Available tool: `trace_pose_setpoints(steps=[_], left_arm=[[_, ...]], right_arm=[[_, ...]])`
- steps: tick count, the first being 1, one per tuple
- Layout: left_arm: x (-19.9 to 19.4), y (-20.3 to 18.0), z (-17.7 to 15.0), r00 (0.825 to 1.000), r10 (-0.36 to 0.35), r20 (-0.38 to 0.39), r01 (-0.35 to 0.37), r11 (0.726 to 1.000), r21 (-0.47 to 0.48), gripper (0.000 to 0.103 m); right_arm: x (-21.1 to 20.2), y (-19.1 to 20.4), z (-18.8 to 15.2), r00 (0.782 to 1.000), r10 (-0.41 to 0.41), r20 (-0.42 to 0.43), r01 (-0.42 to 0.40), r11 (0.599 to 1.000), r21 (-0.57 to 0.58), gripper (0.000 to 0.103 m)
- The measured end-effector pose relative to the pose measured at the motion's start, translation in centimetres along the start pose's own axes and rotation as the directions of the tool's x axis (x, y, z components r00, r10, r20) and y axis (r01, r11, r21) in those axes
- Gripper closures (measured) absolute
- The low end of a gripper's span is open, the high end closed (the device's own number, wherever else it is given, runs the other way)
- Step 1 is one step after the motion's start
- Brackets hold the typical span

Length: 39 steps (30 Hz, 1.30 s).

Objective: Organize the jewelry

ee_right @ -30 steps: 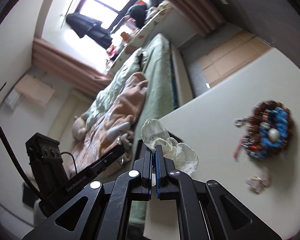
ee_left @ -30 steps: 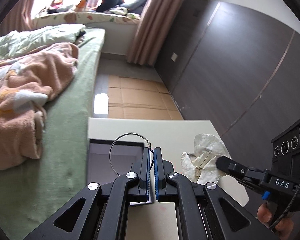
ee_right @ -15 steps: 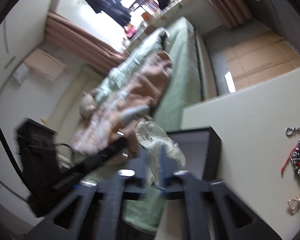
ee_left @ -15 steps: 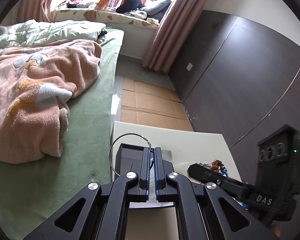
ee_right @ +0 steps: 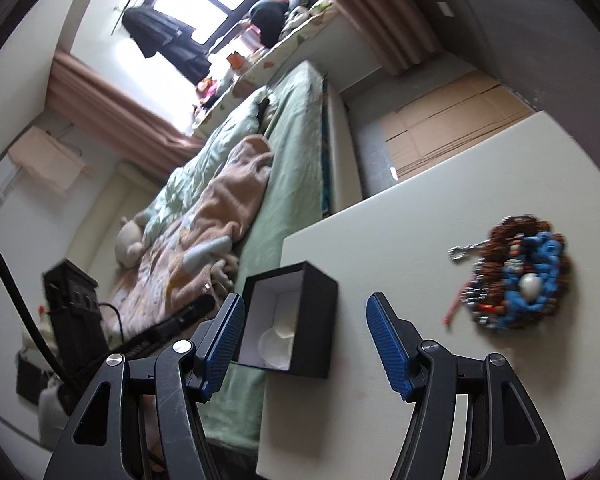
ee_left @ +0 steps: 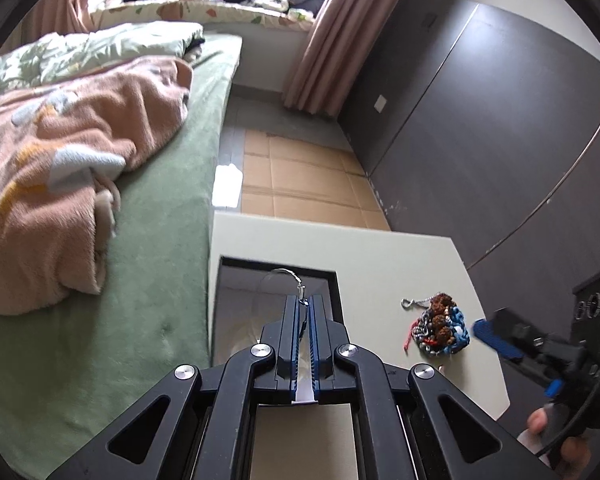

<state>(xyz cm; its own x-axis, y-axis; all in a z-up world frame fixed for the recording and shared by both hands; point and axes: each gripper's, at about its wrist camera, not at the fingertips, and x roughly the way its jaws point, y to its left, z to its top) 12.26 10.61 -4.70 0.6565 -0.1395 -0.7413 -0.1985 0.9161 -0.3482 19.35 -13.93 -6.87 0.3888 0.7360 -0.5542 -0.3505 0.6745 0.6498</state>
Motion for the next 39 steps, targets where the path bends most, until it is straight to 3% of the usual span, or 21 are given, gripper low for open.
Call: trace_pose_setpoints(steps=[1,2,3,5,15,28,34,39], left_arm=[[0.4,0.0,-0.1,1.0,0.014,-0.016,-0.014,1.0,-0.01,0.094],[0.7,0.1,-0.1,0.999,0.026,-0.024,-0.026,1.0,-0.015,0.076],[0.8,0.1,-0.2,0.999,0.029,-0.026,-0.03,0.999,-0.018,0.048],[0.6,0.2,-0.4,1.0,0.025,-0.006,-0.025,0.999,-0.038,0.03],[0.9,-1.9,-0.7,0.999,0.033,0.007,-0.033,0.999,-0.01,0.03],[3.2,-8.6,-2.6,0.999,-0.01,-0.035,0.014,0.991,0.134,0.03],[4.7,-11.8,-4.4,0.996,-0.025,-0.08,0.042,0.973,0.228,0.03],[6.3,-13.4,-6.0,0.992,-0.024,-0.126,0.055,0.968,0.246,0.03]], right_arm=[[-0.7,-0.3,0.2,1.0,0.0,0.013,0.0,1.0,0.007,0.039],[-1.0,-0.5,0.3,1.0,-0.002,0.02,0.002,1.0,0.011,0.039],[-1.6,-0.8,0.4,0.999,-0.003,0.032,0.003,1.0,0.02,0.039],[-2.5,-1.3,0.6,0.999,-0.003,0.047,0.001,1.0,0.03,0.039],[-6.7,-3.9,1.3,0.992,-0.06,0.107,0.053,0.996,0.069,0.039],[-8.6,-7.8,1.4,0.982,-0.183,0.053,0.174,0.973,0.151,0.039],[-9.2,-9.6,1.2,0.974,-0.227,0.007,0.222,0.957,0.188,0.039],[-9.7,-10.6,1.0,0.967,-0.253,-0.012,0.25,0.949,0.193,0.039]])
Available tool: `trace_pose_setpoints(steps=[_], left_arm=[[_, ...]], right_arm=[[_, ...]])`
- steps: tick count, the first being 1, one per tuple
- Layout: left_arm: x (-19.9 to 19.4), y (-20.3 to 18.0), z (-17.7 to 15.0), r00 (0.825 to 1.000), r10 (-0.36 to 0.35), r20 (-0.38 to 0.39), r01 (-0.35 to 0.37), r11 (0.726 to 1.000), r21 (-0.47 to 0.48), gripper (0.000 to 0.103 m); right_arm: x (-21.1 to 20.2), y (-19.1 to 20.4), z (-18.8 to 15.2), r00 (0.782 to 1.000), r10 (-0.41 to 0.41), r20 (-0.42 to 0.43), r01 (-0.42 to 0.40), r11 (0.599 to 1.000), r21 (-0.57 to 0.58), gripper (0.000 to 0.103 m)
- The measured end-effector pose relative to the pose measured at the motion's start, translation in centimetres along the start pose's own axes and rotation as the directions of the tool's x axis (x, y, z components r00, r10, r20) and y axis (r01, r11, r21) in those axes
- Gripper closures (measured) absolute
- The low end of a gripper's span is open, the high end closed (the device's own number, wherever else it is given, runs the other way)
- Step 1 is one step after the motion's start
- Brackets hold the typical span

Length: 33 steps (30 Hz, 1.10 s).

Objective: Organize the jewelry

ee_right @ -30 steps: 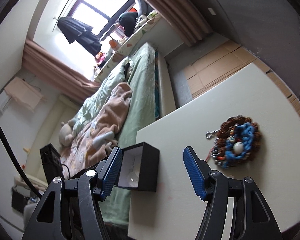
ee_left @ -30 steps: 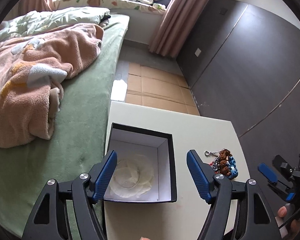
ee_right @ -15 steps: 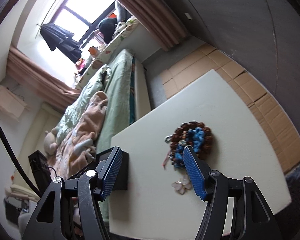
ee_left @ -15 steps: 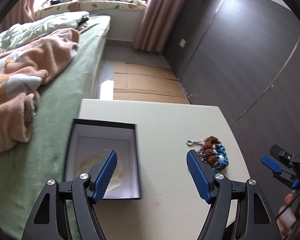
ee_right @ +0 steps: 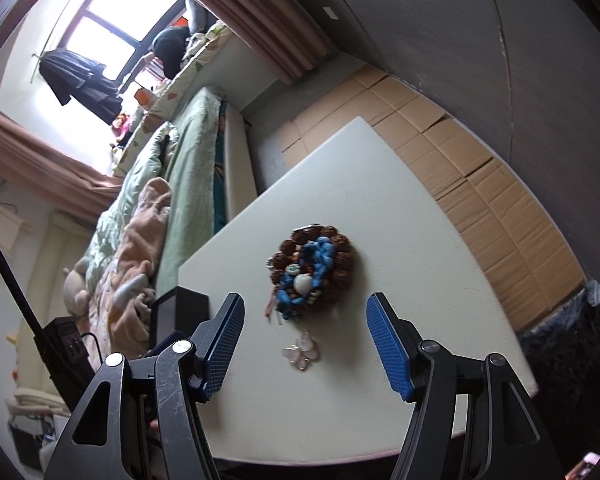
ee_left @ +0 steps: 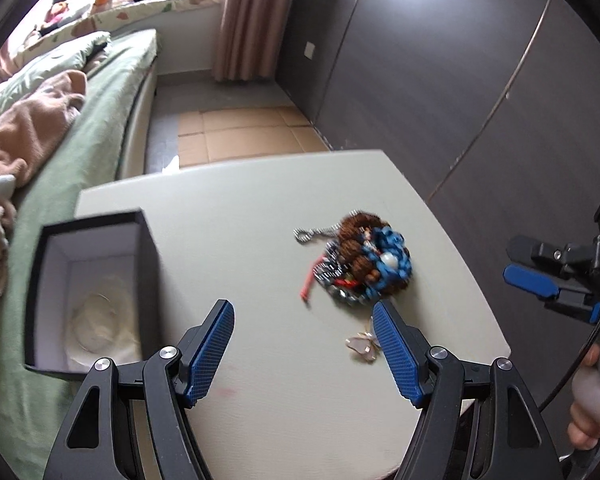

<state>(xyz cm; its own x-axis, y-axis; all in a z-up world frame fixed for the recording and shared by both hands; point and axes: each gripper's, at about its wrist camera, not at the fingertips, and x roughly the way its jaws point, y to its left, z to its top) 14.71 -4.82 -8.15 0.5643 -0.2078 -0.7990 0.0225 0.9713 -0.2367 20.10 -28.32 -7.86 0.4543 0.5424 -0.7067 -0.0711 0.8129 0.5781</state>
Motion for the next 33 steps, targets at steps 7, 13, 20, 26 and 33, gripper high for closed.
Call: trace_pose_setpoints(steps=[7,13,20,26,33], left_arm=[[2.1,-2.1,-1.7,0.997,-0.03,-0.064,0.027,0.999,-0.039,0.033],[3.5,-3.5,-3.1,0.99,-0.074,-0.118,0.068,0.996,-0.056,0.041],[5.2,-4.7,-4.0,0.982,-0.099,-0.162,0.092,0.995,-0.048,0.054],[6.1,-5.6,-3.9,0.988,-0.064,-0.144,0.063,0.998,-0.011,0.054],[6.7,-6.5,-3.4,0.994,0.004,-0.113,0.001,0.999,0.044,0.054]], right_arm=[[-0.8,-1.7,0.2,1.0,-0.001,-0.004,0.001,1.0,0.021,0.039],[-1.6,-2.9,0.4,1.0,0.003,0.008,-0.003,0.999,0.044,0.039],[-2.4,-3.7,0.6,1.0,0.021,0.016,-0.022,0.998,0.06,0.039],[-2.6,-4.1,0.7,0.999,0.03,0.016,-0.031,0.997,0.07,0.039],[-2.6,-4.5,0.8,0.999,0.038,0.013,-0.039,0.996,0.076,0.039]])
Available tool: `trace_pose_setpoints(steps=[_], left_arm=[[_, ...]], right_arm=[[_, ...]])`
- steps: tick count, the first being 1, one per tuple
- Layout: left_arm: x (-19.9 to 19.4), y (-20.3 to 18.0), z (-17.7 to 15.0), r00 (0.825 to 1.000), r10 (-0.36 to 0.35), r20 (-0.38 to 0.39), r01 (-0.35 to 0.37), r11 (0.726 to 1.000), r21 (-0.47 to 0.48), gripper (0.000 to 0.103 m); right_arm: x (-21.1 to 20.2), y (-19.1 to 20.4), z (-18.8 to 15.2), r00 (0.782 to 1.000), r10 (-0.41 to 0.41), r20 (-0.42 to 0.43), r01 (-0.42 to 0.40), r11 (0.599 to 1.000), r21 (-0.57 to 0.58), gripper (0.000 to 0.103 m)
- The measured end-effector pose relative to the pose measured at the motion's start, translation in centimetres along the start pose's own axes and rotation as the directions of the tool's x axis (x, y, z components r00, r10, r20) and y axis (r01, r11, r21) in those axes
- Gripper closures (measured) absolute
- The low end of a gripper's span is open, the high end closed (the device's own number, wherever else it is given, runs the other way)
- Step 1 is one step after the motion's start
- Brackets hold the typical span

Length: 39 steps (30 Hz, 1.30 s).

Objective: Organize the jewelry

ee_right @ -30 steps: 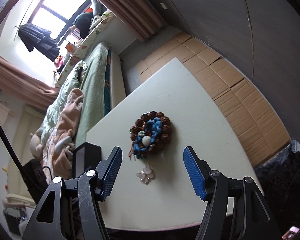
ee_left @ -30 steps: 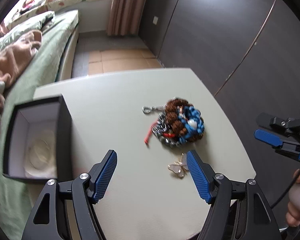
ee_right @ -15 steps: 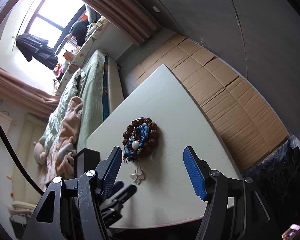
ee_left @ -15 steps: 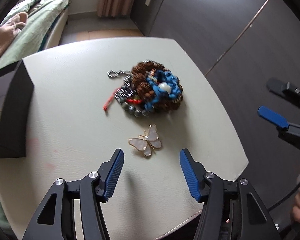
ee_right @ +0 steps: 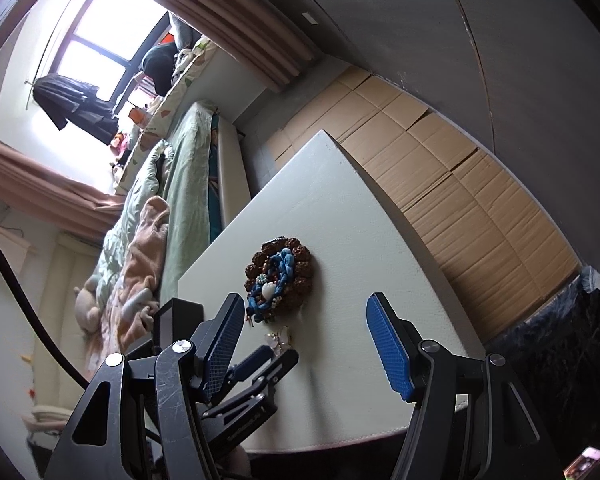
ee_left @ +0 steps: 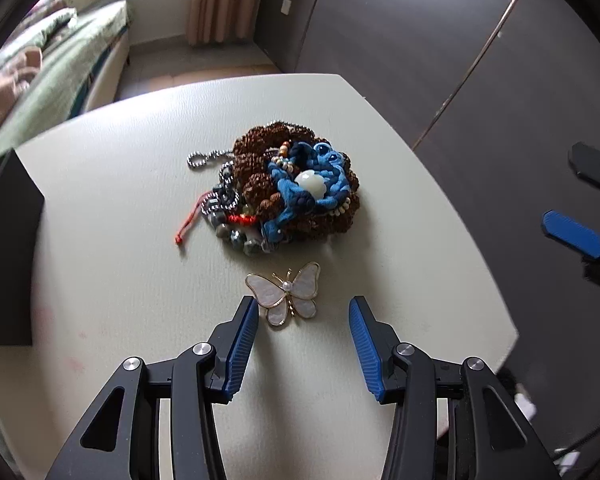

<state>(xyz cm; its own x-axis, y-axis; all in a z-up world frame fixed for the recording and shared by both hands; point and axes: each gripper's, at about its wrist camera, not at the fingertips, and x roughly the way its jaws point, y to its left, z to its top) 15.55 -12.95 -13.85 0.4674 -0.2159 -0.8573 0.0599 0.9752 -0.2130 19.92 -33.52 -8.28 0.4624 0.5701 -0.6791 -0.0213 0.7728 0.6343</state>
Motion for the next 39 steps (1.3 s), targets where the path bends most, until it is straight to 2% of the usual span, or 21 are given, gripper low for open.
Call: trace_pose_setpoints(steps=[7,13,19,22,26,35,39], left_arm=[[0.6,-0.8,0.4,0.997,0.078,0.027,-0.08,0.996,0.046,0.054],[1.1,-1.0,0.8,0.993,0.111,0.049,-0.113,0.993,0.037,0.053],[1.4,-1.5,0.9,0.986,0.154,0.07,-0.159,0.985,0.073,0.053],[1.3,-1.2,1.0,0.984,0.159,0.081,-0.165,0.984,0.068,0.06],[0.9,-0.1,1.3,0.99,0.128,0.064,-0.131,0.99,0.044,0.06],[-2.6,2.5,2.2,0.989,0.091,0.116,-0.089,0.996,-0.026,0.06],[-3.9,3.4,2.6,0.988,0.078,0.135,-0.072,0.996,-0.053,0.06]], right_arm=[[-0.1,0.0,0.0,1.0,-0.001,0.0,0.001,1.0,0.001,0.039],[-0.2,-0.3,0.0,1.0,-0.004,0.001,0.004,1.0,0.008,0.039],[0.4,-0.2,-0.2,1.0,-0.01,-0.017,0.01,1.0,-0.002,0.039],[0.8,-0.1,-0.3,1.0,-0.01,-0.027,0.01,1.0,-0.002,0.039],[1.8,-0.1,-0.5,0.999,0.007,-0.05,-0.007,1.0,0.006,0.039],[4.1,1.2,-1.0,0.996,0.057,-0.074,-0.056,0.998,0.014,0.039],[5.3,1.9,-1.3,0.993,0.081,-0.086,-0.079,0.997,0.025,0.049]])
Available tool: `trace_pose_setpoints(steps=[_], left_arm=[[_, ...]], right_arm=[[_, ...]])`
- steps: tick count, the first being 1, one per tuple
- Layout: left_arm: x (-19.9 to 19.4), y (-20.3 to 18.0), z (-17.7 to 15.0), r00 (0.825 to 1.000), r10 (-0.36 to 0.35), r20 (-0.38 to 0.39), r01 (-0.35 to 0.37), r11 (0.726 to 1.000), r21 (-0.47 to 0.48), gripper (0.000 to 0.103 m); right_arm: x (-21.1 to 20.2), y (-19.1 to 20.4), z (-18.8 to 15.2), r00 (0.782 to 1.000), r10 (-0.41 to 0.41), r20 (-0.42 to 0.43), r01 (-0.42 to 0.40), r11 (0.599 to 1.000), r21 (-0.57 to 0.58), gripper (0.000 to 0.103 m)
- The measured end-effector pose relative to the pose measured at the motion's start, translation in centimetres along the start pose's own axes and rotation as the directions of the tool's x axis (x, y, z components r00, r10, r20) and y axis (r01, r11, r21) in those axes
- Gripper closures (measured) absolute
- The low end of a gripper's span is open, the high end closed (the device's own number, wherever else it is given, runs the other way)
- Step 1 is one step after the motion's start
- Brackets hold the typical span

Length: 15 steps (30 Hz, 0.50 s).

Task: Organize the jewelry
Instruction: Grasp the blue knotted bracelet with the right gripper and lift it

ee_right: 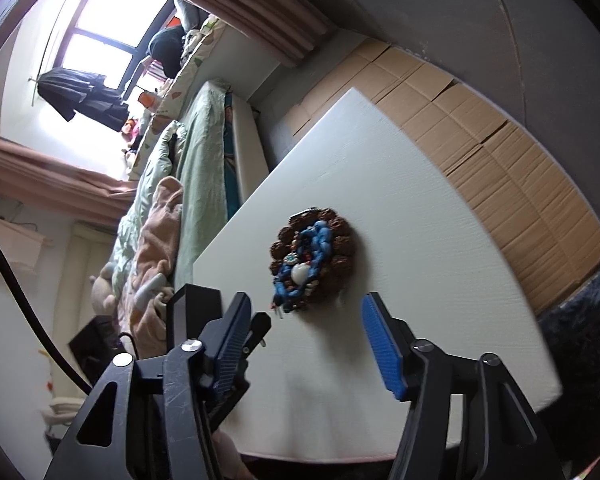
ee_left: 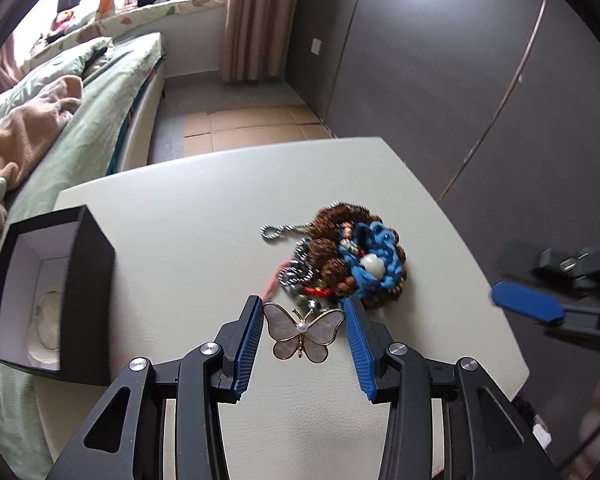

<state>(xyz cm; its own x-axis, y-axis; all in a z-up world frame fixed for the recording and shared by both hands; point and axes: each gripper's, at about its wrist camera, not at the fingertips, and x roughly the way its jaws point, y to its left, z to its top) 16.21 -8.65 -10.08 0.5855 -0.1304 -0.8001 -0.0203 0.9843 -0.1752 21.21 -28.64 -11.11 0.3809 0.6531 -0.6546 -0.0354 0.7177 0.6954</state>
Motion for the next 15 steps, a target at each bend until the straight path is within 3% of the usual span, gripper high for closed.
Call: trace_pose_setpoints(steps=[5,15], left_arm=[[-1.6,1.3,0.6,0.999,-0.017,0.031,0.018,1.0,-0.024,0.06],[-4.7,4.9,1.9,0.995,-0.024,0.095,0.032,0.996,-0.082,0.06]], right_arm=[[2.2,0.3,0.1,1.0,-0.011,-0.013,0.011,0.999,0.031,0.065],[5.4,0.9,0.3,0.997,-0.069,-0.037,0.071,0.997,0.037,0.068]])
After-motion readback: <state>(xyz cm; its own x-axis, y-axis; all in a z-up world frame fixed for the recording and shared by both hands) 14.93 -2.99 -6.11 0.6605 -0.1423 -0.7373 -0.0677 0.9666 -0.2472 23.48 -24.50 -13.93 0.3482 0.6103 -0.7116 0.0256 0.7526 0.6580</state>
